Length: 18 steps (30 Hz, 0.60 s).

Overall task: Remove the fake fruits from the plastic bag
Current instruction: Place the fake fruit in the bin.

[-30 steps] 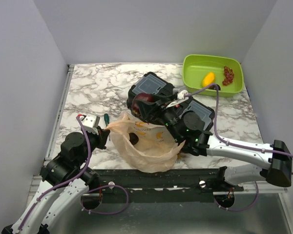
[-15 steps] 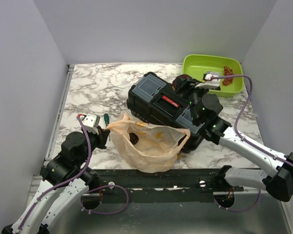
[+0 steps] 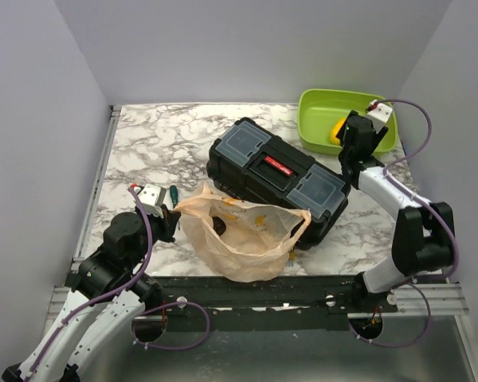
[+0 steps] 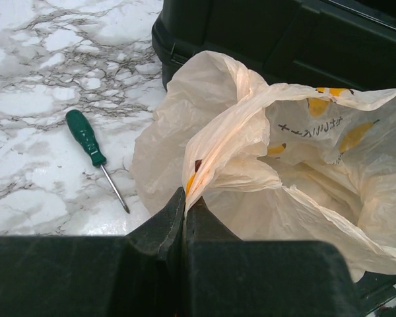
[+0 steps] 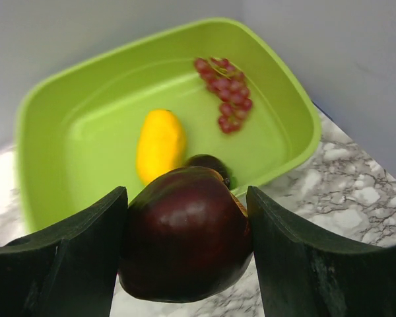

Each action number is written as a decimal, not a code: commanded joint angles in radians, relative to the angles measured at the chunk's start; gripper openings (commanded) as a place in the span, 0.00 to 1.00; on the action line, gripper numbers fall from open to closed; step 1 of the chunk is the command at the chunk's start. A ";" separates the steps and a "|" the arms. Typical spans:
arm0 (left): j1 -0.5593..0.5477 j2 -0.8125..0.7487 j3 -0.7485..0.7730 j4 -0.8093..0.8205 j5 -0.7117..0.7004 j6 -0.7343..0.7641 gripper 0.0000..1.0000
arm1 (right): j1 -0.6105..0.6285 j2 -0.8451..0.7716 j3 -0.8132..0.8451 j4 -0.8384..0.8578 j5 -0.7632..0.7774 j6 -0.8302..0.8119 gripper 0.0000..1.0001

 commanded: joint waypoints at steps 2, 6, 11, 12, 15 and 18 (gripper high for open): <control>0.005 0.000 -0.007 0.011 -0.004 -0.004 0.00 | -0.114 0.161 0.155 -0.114 -0.074 0.129 0.01; 0.005 0.010 -0.004 0.008 -0.004 -0.002 0.00 | -0.176 0.275 0.260 -0.155 -0.111 0.179 0.01; 0.005 0.009 -0.004 0.008 -0.008 -0.002 0.00 | -0.226 0.409 0.385 -0.218 -0.113 0.201 0.01; 0.006 0.008 -0.005 0.006 -0.009 -0.002 0.00 | -0.232 0.431 0.411 -0.227 -0.107 0.196 0.01; 0.004 0.006 -0.006 0.007 -0.010 -0.002 0.00 | -0.240 0.500 0.478 -0.258 -0.096 0.167 0.06; 0.005 0.007 -0.006 0.008 -0.008 -0.002 0.00 | -0.246 0.550 0.530 -0.300 -0.082 0.161 0.16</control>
